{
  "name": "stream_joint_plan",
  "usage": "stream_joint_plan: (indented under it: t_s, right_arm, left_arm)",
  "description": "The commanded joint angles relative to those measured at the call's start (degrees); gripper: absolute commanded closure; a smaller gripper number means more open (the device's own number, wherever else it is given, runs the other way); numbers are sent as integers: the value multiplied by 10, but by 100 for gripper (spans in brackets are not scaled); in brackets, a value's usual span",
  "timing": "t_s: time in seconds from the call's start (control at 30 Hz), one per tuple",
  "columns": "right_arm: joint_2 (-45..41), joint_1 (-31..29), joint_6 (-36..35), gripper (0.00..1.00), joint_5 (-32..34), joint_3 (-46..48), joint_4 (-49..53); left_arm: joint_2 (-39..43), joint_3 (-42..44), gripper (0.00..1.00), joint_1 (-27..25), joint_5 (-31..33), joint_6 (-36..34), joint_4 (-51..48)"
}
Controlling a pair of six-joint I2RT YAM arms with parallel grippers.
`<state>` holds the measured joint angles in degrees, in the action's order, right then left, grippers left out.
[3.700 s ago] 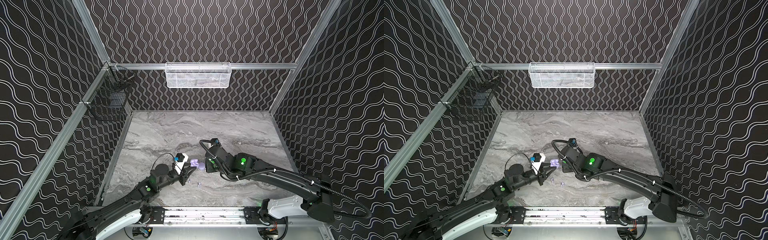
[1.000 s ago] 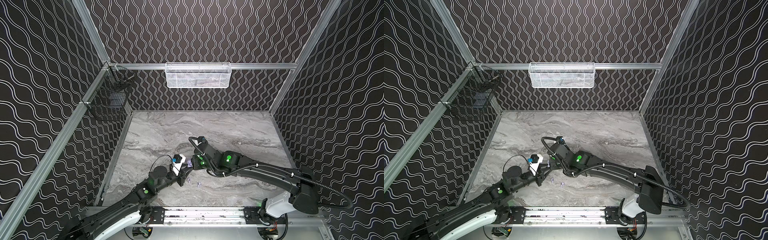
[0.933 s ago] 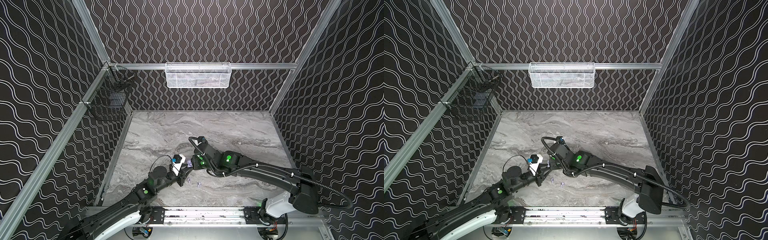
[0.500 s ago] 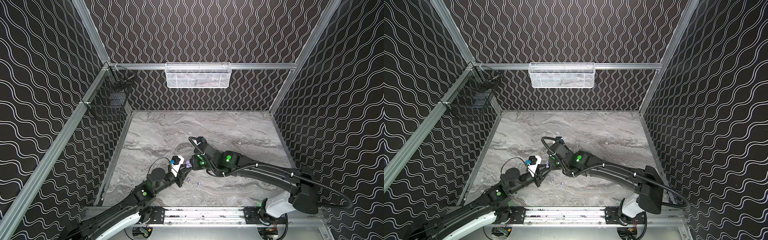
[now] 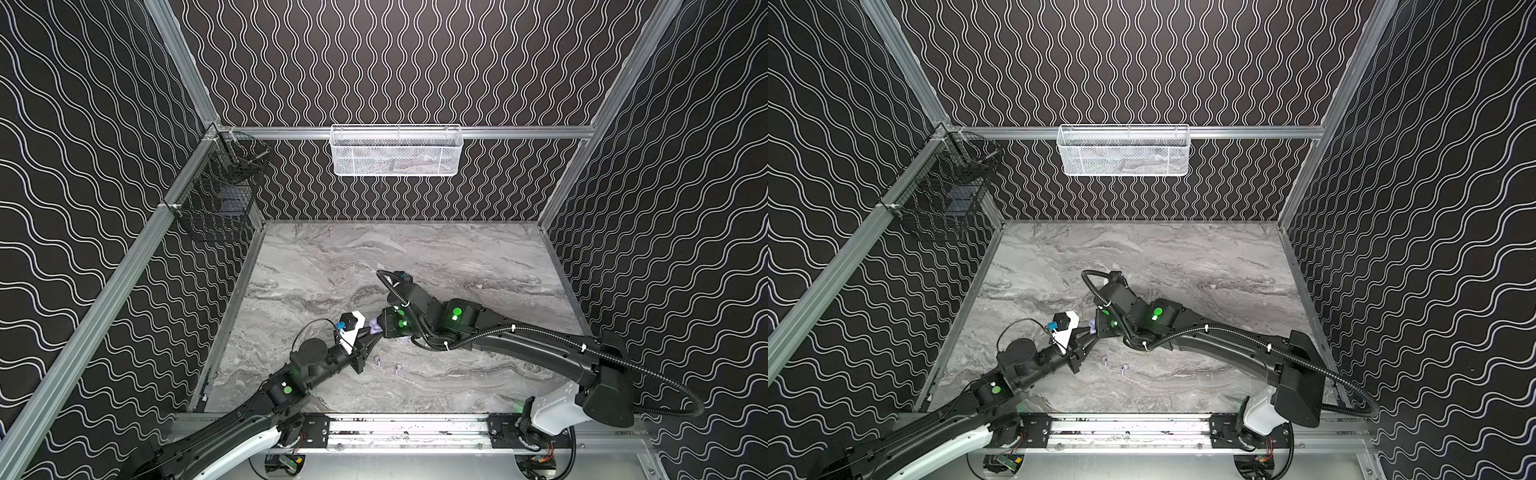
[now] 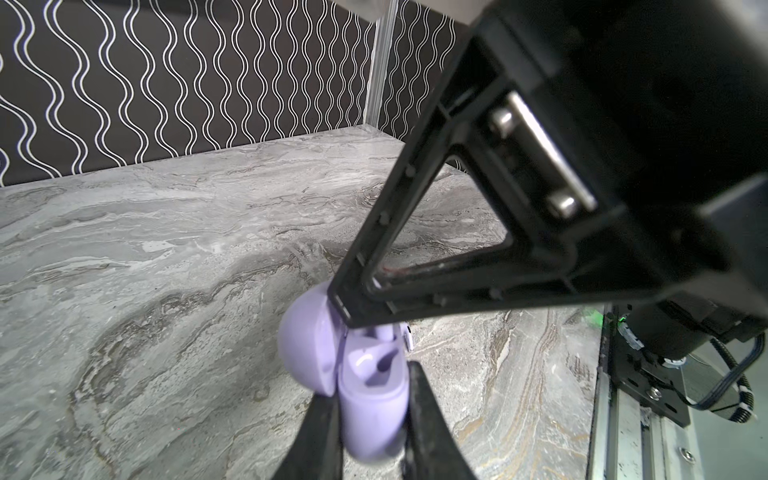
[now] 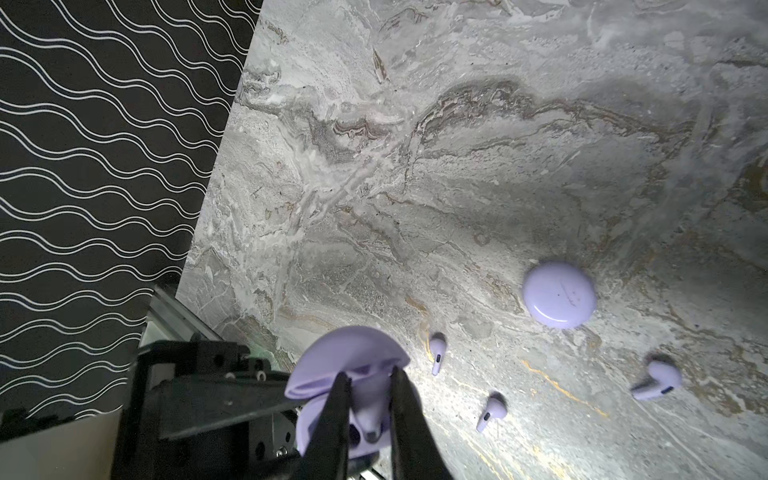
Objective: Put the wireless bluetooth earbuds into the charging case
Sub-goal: 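Lower the earbud into the open case with the right gripper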
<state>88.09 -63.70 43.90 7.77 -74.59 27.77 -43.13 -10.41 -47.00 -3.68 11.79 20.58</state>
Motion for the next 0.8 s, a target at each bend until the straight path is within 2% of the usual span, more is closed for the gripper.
stream_joint_plan:
  t_s: [0.0,0.77]
  right_arm:
    - [3,0,-3,83,-1,-5,13]
    - [4,0,-4,75,-1,-1,7]
  left_arm:
    - [2,0,100,-1,2,-10,23]
    - [3,-2,100,-2,5,-11,16]
